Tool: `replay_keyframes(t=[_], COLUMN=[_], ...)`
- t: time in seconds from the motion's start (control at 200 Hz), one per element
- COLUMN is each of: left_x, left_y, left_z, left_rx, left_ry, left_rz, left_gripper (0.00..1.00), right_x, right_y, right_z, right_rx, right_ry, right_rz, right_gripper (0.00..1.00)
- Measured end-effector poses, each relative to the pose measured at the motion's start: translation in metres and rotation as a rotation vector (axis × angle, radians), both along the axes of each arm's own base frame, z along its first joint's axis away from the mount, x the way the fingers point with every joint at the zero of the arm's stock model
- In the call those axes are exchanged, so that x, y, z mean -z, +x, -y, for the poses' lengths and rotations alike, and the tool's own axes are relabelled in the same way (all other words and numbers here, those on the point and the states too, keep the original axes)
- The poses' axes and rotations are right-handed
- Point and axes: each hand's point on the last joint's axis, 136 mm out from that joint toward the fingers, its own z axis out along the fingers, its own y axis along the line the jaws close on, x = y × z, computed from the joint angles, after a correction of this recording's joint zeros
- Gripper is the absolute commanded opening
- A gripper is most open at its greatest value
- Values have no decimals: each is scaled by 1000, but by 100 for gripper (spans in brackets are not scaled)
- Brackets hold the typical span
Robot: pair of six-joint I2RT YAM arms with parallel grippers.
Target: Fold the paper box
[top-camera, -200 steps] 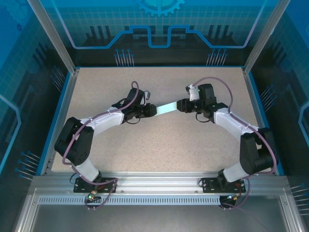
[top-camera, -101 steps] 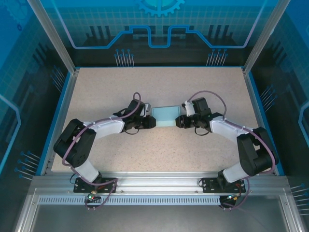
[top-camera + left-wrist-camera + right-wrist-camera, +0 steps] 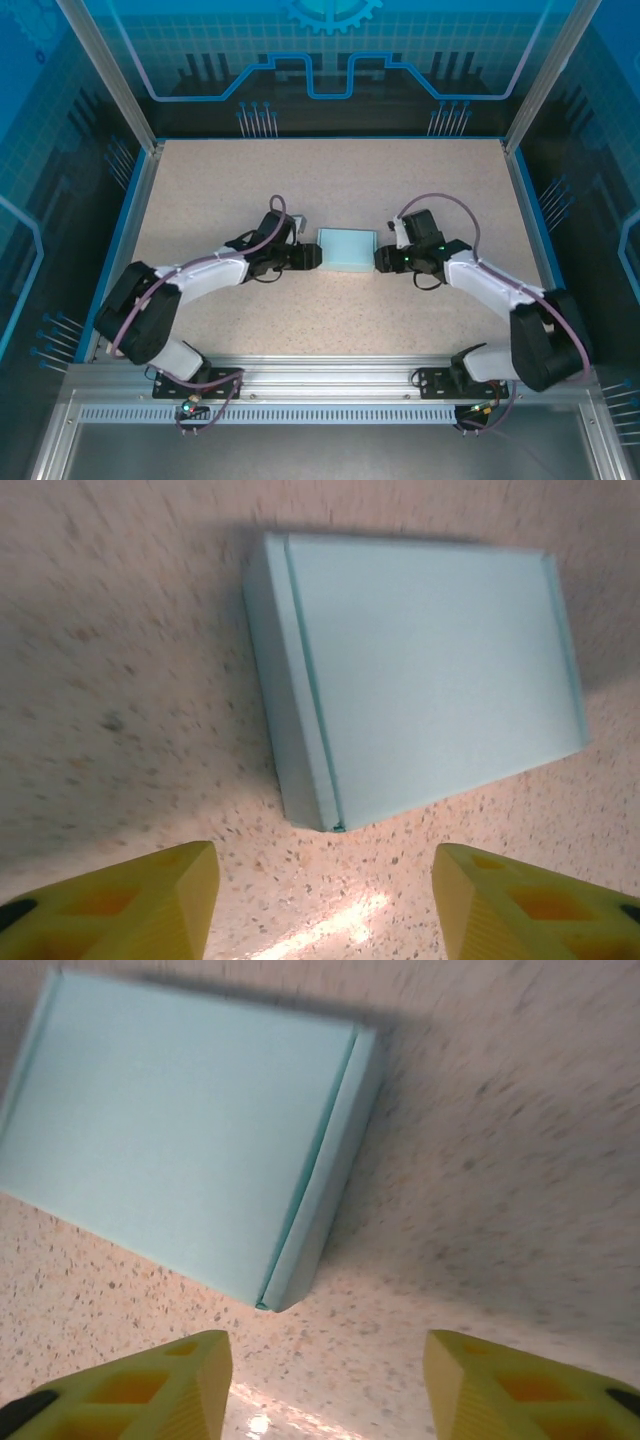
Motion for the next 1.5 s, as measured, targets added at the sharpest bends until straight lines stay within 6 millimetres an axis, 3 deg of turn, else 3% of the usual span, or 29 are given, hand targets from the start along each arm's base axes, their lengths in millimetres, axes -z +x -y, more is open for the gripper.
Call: replay_keyframes(t=[0.15,0.26,0.415,0.51,0.625,0.815,0.92,1.161,1.496], left_x=[-56,-89,-101,-99,-88,-57,-34,-4,4], left_y=[11,18,22,24,28,26,22,32,58], left_z=[-22,-46,-84,-109,-142,-186,-200,-223,-207], left_rx=[-53,-115,-209,-270,-350,-424,-427,-470,-375], left_ry=[41,91,205,281,362,463,507,476,409], left_rz=[205,341,445,485,483,475,471,469,506], left_gripper=[67,73,86,89,91,99,99,99,99], right_x=[-62,-90,-110,-116,-100,-29,-6,1,8], right_y=[10,13,14,15,16,7,5,26,64], right_z=[19,41,73,91,112,139,146,153,127], right_rx=[39,104,201,262,327,362,363,379,255], right_ry=[-92,-179,-313,-373,-424,-469,-464,-382,-277], right_rz=[212,321,408,451,459,412,411,482,556], right_gripper=[62,74,86,93,98,100,100,100,100])
